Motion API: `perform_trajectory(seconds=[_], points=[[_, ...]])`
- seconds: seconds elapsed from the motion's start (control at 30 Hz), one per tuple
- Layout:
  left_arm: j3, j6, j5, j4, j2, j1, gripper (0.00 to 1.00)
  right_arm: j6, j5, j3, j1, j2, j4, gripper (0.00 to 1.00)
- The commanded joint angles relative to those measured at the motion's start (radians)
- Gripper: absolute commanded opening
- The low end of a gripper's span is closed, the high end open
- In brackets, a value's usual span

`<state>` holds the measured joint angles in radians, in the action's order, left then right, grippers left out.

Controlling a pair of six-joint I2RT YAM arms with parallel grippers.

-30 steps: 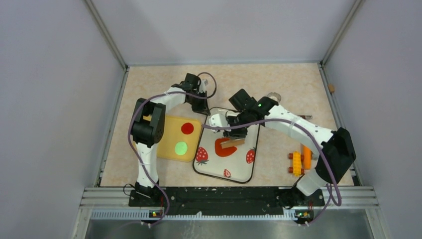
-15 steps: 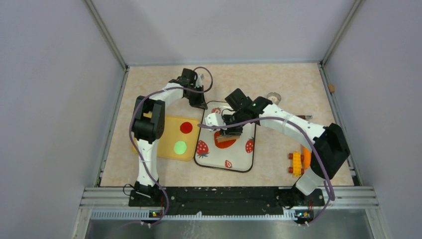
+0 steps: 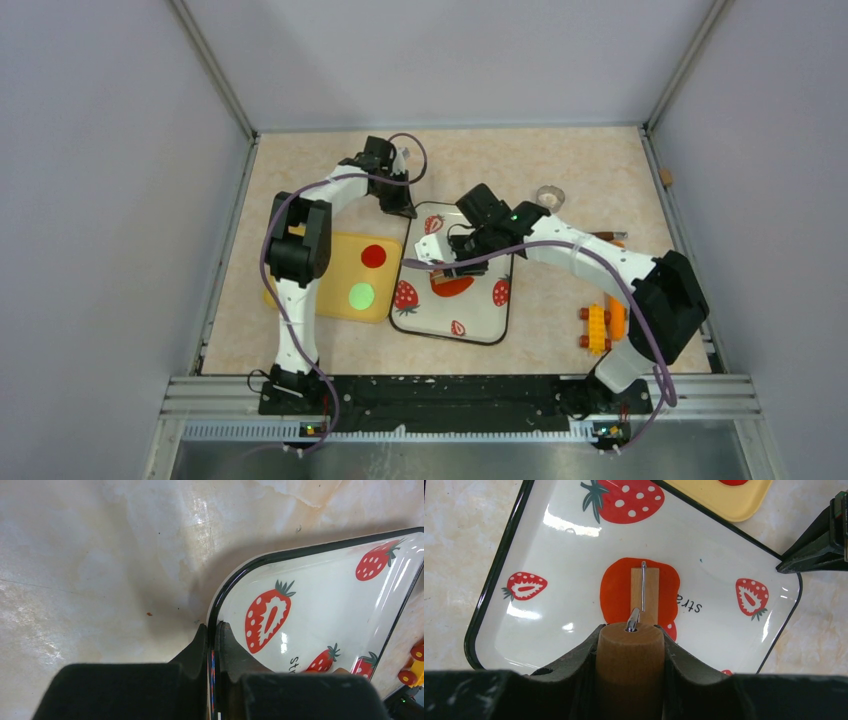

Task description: Roll out the dumpling wrappers from the dough

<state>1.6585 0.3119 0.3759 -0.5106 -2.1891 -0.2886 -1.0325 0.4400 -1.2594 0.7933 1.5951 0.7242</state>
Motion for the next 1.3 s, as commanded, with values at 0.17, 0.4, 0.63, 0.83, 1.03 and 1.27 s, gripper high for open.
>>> perform_trajectory(seconds=[0.17, 0.4, 0.63, 0.83, 1.03, 1.27], points=[[0.026, -0.045, -0.111, 0.007, -0.05, 0.054, 0.0, 0.055, 0.188, 0.05, 0.019, 0.023, 0.237, 0.0], [0.029, -0.04, -0.115, 0.01, -0.06, 0.058, 0.0, 0.071, 0.206, 0.08, 0.028, 0.003, 0.271, 0.0], [0.035, -0.043, -0.114, 0.008, -0.068, 0.065, 0.0, 0.086, 0.21, 0.088, 0.044, -0.028, 0.307, 0.0], [0.04, -0.039, -0.109, 0.009, -0.071, 0.069, 0.0, 0.119, 0.197, 0.13, 0.05, -0.047, 0.278, 0.0], [0.026, -0.033, -0.091, 0.01, -0.06, 0.069, 0.0, 0.134, 0.172, 0.088, 0.049, -0.075, 0.312, 0.0], [-0.012, -0.026, -0.059, 0.018, -0.026, 0.068, 0.0, 0.12, 0.083, -0.153, 0.041, -0.088, 0.301, 0.0]])
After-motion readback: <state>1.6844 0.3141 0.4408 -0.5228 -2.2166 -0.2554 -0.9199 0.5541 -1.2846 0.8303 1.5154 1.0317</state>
